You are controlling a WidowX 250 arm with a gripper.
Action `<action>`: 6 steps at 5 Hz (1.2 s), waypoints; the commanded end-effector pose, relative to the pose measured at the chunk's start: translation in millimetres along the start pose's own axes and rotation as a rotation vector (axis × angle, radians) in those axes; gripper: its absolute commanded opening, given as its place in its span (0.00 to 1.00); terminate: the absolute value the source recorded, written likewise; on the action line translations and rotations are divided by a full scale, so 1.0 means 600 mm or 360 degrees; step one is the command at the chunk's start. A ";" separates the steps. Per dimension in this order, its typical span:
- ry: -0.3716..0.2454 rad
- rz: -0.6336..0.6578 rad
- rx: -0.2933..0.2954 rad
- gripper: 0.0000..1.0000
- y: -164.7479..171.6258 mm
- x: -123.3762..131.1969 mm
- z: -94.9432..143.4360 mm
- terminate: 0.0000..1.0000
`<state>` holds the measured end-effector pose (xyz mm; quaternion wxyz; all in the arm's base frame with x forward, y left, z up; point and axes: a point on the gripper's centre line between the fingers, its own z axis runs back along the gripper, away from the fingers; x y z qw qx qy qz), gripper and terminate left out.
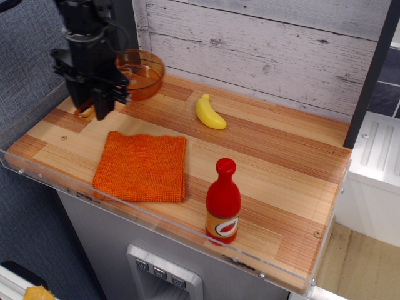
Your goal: Put the pot to the right of the banana.
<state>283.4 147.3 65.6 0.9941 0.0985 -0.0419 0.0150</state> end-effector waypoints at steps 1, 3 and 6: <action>-0.0186 0.0044 -0.0027 0.00 -0.076 0.029 0.071 0.00; -0.0268 0.0119 -0.0192 0.00 -0.184 0.080 0.073 0.00; -0.0257 0.0246 -0.0263 0.00 -0.328 0.117 0.072 0.00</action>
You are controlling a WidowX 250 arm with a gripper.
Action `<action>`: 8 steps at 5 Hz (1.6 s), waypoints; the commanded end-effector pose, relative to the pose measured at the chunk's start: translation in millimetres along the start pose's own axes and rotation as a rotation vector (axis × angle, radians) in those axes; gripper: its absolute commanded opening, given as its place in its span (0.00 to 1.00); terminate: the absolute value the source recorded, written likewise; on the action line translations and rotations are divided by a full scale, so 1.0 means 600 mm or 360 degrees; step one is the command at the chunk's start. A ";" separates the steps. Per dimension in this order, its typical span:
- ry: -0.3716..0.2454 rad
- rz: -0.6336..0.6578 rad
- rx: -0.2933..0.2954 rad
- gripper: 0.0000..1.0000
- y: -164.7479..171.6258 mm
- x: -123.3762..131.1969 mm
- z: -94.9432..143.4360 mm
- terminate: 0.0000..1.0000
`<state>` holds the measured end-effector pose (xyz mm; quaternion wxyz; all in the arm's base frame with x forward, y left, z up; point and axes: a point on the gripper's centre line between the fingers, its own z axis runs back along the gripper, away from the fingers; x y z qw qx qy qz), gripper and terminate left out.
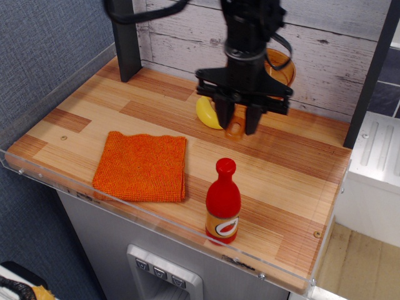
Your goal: Put the pot to the right of the banana.
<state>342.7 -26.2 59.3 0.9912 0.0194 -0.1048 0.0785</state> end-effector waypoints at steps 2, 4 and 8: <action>0.0033 0.0074 -0.0127 0.00 -0.108 0.012 -0.006 0.00; 0.0089 0.0198 -0.0096 0.00 -0.121 0.003 -0.017 0.00; 0.0054 0.0288 -0.0122 1.00 -0.129 -0.012 0.013 0.00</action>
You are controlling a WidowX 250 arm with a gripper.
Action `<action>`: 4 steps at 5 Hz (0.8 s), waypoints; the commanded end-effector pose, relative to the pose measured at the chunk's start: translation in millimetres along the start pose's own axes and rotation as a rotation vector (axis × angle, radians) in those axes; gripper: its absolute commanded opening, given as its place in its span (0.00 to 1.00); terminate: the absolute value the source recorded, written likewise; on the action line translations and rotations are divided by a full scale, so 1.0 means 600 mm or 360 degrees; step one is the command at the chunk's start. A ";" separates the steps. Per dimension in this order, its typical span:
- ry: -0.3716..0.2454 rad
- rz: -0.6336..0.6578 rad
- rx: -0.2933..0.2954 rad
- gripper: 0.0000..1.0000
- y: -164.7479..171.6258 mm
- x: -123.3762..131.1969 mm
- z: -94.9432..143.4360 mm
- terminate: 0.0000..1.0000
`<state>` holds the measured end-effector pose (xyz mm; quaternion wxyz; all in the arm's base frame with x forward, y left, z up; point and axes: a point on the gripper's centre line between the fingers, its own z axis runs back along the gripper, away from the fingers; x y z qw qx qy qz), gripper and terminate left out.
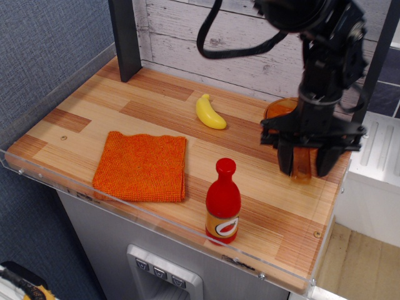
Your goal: Put the pot to the right of the banana.
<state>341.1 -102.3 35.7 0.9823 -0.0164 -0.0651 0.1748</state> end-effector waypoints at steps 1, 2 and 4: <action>-0.0106 -0.0120 -0.0050 1.00 -0.010 0.012 0.060 0.00; -0.0177 -0.0224 -0.0005 1.00 -0.007 0.015 0.077 0.00; -0.0172 -0.0200 0.0155 1.00 0.068 0.028 0.130 0.00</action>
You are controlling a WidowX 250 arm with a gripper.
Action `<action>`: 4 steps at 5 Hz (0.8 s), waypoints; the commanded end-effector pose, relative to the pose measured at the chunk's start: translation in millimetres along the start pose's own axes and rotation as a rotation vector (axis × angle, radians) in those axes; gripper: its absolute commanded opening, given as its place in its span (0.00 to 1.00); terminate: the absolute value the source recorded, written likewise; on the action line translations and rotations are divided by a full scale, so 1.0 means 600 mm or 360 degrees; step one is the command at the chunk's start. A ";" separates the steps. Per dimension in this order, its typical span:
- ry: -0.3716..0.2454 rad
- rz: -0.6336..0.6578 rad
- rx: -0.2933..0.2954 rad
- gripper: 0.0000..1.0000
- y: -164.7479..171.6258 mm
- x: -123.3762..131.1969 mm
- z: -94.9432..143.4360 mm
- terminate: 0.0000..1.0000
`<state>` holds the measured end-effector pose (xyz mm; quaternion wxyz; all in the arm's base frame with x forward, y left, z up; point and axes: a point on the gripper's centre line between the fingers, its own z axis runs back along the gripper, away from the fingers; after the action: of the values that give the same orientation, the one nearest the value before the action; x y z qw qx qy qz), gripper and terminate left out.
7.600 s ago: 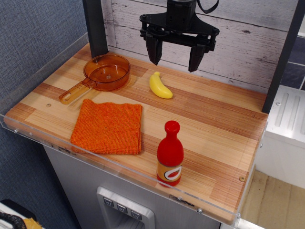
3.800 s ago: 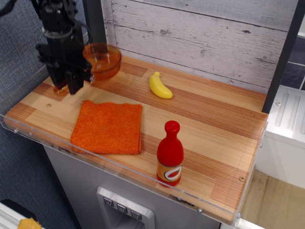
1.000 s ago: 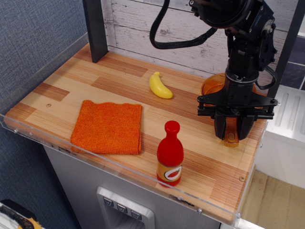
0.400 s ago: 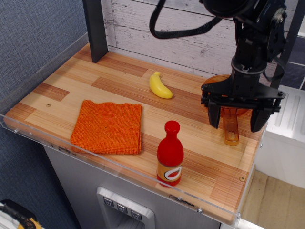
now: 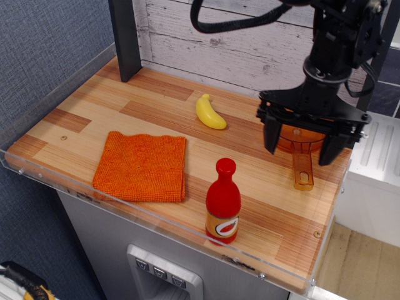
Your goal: Put the pot to the right of the banana.
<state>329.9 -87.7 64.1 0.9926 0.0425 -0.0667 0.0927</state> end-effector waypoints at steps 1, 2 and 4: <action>-0.0147 0.0199 -0.0012 1.00 0.104 0.033 0.074 0.00; -0.0132 0.0236 0.0002 1.00 0.147 0.050 0.073 0.00; -0.0009 0.0175 0.0065 1.00 0.248 0.116 0.049 0.00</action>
<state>359.3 61.2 89.0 0.9877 0.0557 -0.0432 0.1396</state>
